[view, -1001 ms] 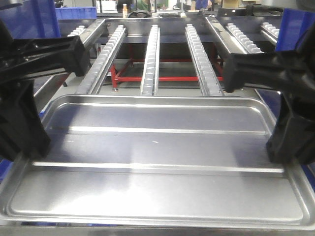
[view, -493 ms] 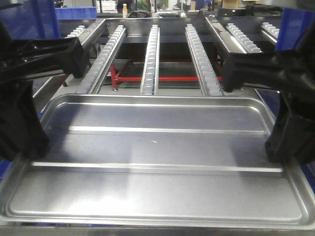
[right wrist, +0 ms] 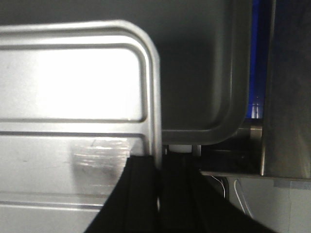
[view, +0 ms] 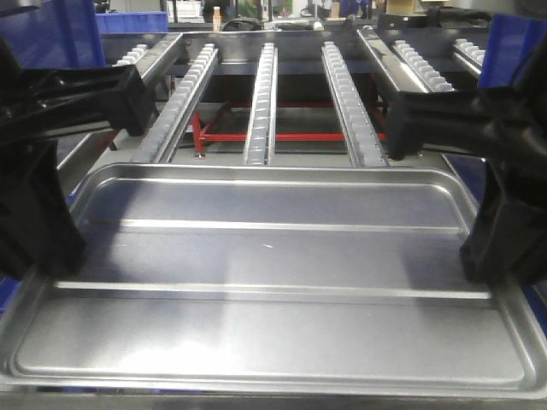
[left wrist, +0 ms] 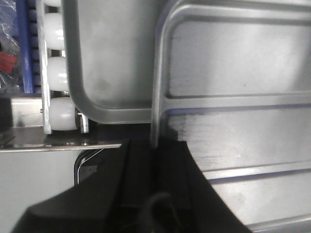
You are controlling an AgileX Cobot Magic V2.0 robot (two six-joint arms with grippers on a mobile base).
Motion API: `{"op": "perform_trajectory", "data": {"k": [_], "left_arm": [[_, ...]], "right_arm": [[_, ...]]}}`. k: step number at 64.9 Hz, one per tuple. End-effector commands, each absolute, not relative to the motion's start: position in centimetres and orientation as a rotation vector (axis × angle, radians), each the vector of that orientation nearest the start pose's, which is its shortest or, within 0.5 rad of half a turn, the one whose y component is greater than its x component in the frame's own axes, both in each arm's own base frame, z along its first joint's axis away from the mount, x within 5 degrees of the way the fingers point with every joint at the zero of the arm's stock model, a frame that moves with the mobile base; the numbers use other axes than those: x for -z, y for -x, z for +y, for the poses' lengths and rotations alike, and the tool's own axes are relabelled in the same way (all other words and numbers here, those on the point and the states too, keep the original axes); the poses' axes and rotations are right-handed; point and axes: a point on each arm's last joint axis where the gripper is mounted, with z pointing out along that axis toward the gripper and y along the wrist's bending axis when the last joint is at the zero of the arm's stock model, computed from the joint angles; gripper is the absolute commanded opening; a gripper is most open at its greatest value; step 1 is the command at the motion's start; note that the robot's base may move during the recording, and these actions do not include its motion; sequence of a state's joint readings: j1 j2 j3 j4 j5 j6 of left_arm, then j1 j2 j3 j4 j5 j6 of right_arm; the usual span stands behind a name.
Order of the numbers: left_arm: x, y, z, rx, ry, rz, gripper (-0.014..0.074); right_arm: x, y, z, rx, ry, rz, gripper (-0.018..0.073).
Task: Grab silver tray and place in blue box
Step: 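Hold the tray level with both grippers and pull it off the rack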
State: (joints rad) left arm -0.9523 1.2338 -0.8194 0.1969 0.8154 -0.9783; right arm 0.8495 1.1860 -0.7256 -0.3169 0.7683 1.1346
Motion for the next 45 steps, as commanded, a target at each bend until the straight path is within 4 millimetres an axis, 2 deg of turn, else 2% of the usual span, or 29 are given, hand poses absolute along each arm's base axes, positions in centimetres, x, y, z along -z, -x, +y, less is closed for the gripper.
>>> {"op": "perform_trajectory", "data": {"k": [1,45], "left_arm": [[-27.22,-14.05,-17.14,0.331,-0.131,2.697,-0.0104],[-27.22,-14.05,-17.14,0.331,-0.131,2.697,-0.0104]], "right_arm": [[-26.01,-15.61,13.86,-0.248,-0.116,2.615,0.0063],[-26.01,-15.61,13.86,-0.248,-0.116,2.615,0.0063]]}}
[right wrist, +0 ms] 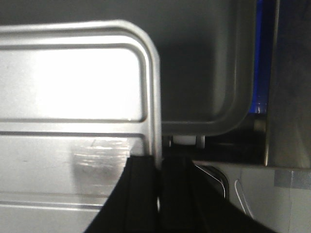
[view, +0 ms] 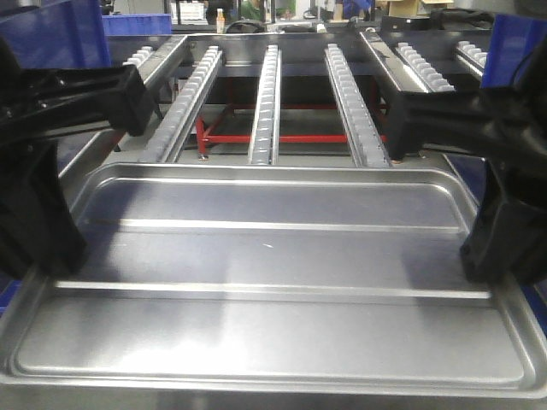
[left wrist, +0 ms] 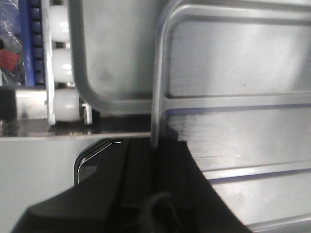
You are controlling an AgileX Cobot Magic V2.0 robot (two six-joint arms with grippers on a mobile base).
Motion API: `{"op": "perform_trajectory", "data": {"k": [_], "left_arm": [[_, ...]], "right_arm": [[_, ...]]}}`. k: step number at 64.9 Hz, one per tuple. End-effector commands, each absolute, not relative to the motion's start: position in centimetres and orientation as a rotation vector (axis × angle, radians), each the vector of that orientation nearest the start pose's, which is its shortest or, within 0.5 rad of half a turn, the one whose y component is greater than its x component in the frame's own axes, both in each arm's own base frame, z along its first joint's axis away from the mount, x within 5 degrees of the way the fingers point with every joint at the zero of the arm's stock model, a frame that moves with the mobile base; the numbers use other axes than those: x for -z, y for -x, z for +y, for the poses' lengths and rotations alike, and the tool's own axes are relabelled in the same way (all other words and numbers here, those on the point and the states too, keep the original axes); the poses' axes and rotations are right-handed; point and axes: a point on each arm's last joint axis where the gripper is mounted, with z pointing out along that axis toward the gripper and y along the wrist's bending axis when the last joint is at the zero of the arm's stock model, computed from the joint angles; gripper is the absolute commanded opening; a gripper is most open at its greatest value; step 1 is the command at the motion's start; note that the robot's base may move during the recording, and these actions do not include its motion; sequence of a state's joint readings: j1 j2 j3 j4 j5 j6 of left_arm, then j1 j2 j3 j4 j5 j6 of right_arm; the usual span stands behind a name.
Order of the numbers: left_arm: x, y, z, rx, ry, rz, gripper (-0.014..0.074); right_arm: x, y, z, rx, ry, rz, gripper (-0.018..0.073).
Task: Grab silver tray and place in blue box
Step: 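Hold the tray level with both grippers and pull it off the rack, then hold the tray with both grippers while the base turns and drives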
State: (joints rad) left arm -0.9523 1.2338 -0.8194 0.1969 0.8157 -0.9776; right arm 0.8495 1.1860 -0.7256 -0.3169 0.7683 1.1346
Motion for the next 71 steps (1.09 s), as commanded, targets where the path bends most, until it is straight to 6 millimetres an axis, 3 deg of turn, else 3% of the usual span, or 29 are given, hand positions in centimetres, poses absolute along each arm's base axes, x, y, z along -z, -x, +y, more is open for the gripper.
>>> {"op": "perform_trajectory", "data": {"k": [1,71], "left_arm": [[-27.22,-14.05,-17.14,0.331,-0.131,2.697,-0.0104],[-27.22,-14.05,-17.14,0.331,-0.131,2.697,-0.0104]], "right_arm": [[-26.01,-15.61,13.86,-0.248,-0.116,2.615,0.0063],[-25.97,-15.56,13.76,-0.233,-0.120,2.622,0.0063]]}}
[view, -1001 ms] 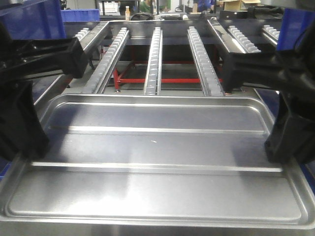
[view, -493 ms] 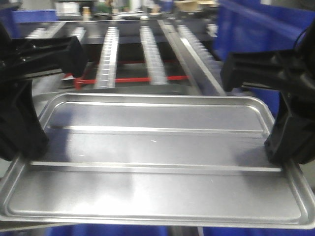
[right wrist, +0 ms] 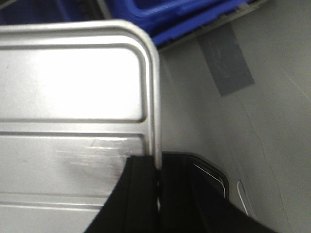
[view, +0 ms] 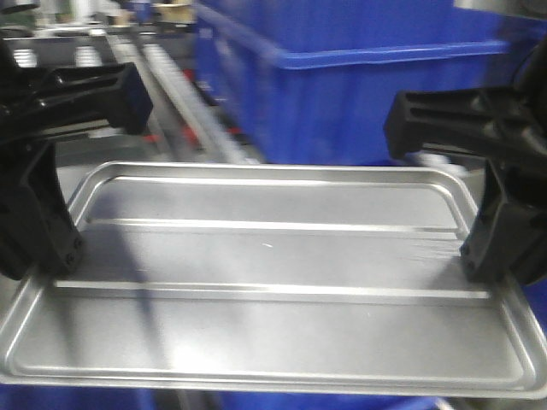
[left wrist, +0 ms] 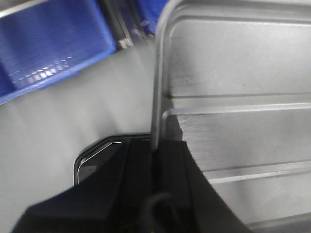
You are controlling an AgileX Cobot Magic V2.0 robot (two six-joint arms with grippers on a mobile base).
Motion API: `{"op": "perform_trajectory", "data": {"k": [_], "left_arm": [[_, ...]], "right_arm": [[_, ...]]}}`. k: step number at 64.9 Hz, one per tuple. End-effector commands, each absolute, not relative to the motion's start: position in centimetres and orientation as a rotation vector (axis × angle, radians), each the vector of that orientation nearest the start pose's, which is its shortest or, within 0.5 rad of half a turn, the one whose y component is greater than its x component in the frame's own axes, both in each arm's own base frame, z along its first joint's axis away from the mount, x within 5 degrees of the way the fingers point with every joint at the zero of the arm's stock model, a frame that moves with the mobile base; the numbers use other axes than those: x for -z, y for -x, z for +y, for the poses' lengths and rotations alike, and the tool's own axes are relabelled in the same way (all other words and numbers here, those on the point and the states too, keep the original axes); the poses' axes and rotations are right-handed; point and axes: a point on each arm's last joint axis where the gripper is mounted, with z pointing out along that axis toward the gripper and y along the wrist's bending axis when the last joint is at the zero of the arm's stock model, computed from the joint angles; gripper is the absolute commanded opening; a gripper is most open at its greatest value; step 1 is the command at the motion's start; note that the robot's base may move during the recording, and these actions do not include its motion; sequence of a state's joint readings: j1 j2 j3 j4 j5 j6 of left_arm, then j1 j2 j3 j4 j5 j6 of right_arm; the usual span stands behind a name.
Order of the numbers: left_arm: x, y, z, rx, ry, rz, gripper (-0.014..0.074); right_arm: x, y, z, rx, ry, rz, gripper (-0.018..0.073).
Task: Grab silver tray and place in blue box
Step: 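Hold the tray with both grippers while the base turns and drives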
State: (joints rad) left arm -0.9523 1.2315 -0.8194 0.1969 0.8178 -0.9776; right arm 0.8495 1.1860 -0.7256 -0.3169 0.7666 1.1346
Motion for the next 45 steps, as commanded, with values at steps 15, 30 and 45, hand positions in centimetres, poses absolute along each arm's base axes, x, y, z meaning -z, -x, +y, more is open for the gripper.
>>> {"op": "perform_trajectory", "data": {"k": [15,30,45], "left_arm": [[-27.22,-14.05,-17.14,0.331,-0.131,2.697,-0.0104],[-27.22,-14.05,-17.14,0.331,-0.131,2.697,-0.0104],[-27.22,-14.05,-17.14,0.331,-0.131,2.697,-0.0104]], "right_arm": [[-25.96,-15.55,13.74,-0.230,-0.121,2.624,0.0063],[-25.96,-15.55,13.74,-0.230,-0.121,2.624,0.0063],[-25.96,-15.55,13.74,-0.230,-0.121,2.624,0.0063]]}}
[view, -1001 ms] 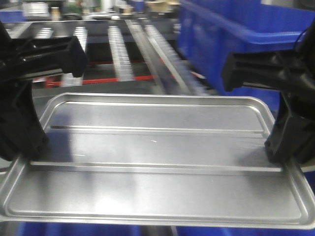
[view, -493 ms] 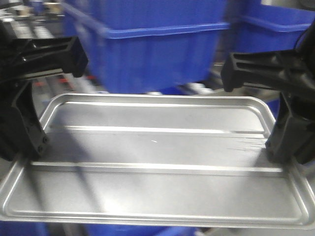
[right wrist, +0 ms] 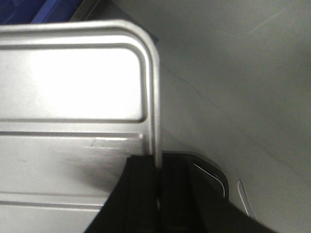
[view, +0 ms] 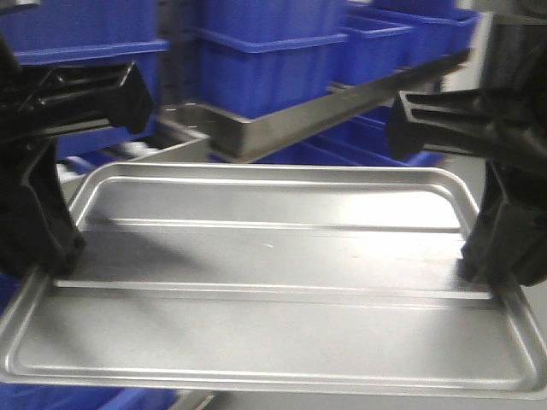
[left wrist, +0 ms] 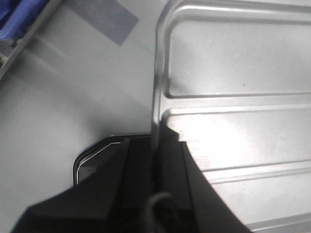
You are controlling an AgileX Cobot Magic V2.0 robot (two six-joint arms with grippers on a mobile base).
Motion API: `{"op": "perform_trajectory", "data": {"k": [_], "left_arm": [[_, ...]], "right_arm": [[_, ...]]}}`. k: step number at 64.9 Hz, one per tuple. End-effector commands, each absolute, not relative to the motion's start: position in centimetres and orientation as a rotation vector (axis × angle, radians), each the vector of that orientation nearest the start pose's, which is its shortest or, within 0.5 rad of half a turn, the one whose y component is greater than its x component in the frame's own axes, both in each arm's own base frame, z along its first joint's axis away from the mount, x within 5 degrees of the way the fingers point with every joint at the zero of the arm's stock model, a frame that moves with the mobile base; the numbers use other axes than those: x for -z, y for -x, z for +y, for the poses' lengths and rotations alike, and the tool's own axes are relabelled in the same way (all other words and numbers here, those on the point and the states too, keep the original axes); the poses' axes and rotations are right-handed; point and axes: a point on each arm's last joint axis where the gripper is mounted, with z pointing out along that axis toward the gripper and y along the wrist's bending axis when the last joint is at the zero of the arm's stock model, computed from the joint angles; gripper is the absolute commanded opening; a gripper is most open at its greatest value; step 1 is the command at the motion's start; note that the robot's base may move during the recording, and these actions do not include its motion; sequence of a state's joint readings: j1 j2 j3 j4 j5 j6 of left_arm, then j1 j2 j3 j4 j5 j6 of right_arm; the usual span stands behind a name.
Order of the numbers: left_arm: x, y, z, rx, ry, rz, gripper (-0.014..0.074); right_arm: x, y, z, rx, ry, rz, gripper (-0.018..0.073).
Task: Grab silver tray and place in blue box
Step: 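Hold the tray with both grippers while the base turns and drives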
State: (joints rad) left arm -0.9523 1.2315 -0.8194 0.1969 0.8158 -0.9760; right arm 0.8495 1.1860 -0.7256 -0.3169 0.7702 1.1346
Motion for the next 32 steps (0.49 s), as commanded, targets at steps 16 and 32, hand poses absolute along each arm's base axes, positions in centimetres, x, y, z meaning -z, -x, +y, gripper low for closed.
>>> {"op": "perform_trajectory", "data": {"k": [16,32], "left_arm": [[-27.22,-14.05,-17.14,0.331,-0.131,2.697,-0.0104],[-27.22,-14.05,-17.14,0.331,-0.131,2.697,-0.0104]], "right_arm": [[-25.96,-15.55,13.74,-0.230,-0.121,2.624,0.0063],[-25.96,-15.55,13.74,-0.230,-0.121,2.624,0.0063]]}}
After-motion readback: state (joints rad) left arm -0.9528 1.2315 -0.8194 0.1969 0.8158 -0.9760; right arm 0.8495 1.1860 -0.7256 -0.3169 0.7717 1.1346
